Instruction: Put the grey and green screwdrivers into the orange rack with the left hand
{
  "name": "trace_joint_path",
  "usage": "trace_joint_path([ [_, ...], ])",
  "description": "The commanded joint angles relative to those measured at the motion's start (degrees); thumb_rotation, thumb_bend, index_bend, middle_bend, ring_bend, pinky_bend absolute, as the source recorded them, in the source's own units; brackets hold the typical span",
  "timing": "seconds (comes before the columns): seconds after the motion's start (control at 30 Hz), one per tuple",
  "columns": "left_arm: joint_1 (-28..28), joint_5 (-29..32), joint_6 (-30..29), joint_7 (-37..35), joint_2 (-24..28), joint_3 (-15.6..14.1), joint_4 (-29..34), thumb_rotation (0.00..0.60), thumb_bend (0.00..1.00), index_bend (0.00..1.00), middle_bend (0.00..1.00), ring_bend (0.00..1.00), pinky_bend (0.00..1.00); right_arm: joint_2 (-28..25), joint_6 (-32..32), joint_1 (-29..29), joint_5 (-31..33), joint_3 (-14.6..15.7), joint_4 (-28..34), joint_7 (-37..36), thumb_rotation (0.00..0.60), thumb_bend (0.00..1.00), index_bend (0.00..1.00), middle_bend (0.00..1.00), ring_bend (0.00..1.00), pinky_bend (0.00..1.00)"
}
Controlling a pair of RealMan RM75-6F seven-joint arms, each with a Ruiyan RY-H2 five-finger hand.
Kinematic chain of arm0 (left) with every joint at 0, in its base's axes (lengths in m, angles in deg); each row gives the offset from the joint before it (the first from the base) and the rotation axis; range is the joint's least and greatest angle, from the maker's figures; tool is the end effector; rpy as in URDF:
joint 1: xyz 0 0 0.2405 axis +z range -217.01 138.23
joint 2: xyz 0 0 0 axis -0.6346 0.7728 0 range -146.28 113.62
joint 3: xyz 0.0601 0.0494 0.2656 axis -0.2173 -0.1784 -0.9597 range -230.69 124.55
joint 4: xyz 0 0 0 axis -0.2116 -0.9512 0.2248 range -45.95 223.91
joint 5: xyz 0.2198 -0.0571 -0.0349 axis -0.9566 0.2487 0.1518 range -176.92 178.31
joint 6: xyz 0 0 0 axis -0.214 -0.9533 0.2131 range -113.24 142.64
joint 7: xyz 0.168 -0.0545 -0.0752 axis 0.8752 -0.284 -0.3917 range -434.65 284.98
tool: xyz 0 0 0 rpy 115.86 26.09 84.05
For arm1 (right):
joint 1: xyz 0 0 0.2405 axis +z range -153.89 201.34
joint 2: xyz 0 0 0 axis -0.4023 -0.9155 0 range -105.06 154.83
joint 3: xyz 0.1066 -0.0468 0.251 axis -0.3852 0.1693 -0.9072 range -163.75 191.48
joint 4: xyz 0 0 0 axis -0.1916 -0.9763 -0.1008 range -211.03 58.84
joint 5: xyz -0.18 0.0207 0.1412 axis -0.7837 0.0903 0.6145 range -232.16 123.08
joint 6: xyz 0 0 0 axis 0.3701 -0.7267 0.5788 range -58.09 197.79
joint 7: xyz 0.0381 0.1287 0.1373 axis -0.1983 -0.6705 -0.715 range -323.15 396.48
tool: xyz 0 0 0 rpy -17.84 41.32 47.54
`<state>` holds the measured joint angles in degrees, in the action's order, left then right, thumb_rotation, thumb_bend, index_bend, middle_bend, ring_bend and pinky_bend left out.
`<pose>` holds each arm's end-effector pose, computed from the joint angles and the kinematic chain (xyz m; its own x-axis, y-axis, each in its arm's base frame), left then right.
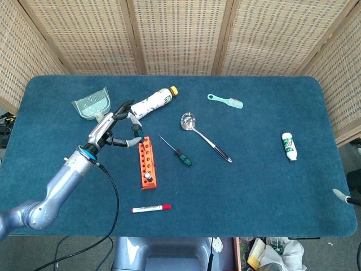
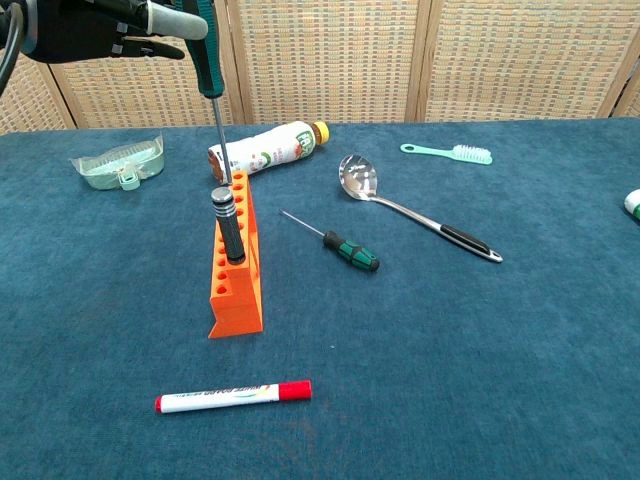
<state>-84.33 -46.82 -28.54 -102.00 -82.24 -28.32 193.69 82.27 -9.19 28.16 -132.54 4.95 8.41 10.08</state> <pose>-0.0870 0.4362 0.0722 -0.4677 0.4522 0.7594 0.8498 -0.0061 0.5271 -0.3926 -0.2538 0.2311 0.1638 0.0830 0.9830 -0.9791 0.1355 0.1517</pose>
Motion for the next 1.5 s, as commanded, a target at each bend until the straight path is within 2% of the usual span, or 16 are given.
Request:
trace_joint_path([
  [0.03,-0.4,0.7,-0.3,1.0,-0.2,-0.2,0.1,0.6,0.49,0.63,0.0,0.0,0.0,0.0,0.0,0.0,0.0,0.0,-0.1,-0.1,0.6,0.0,0.02,0.0,0.0,0.0],
  [0.67,-1.9,2.8,-0.5,3.7,-3.0,-1.0,-1.8,0.6,0.49,0.63,0.0,0.0,0.0,0.0,0.2,0.0,0.2,-0.2,-0.3,-0.1,0.6,0.0,0.02,0.0,0.0,0.0],
  [1.0,-1.6,3.5,-0.7,4.5,-2.6,-1.0,-1.7,0.6,0.49,0.63,0.0,0.0,0.0,0.0,0.1,0.0,0.0,-0.2,-0.3,-0.3,0.6,0.0,0.02,0.0,0.0,0.0],
  [1.5,-1.6,2.5,-0.4,5.8,-5.4,-2.7,-4.0,0.6,0.49,0.63,0.0,0.0,0.0,0.0,0.0,-0.1,0.0,-0.2,-0.2,-0.1,0.6,0.0,0.02,0.0,0.0,0.0],
])
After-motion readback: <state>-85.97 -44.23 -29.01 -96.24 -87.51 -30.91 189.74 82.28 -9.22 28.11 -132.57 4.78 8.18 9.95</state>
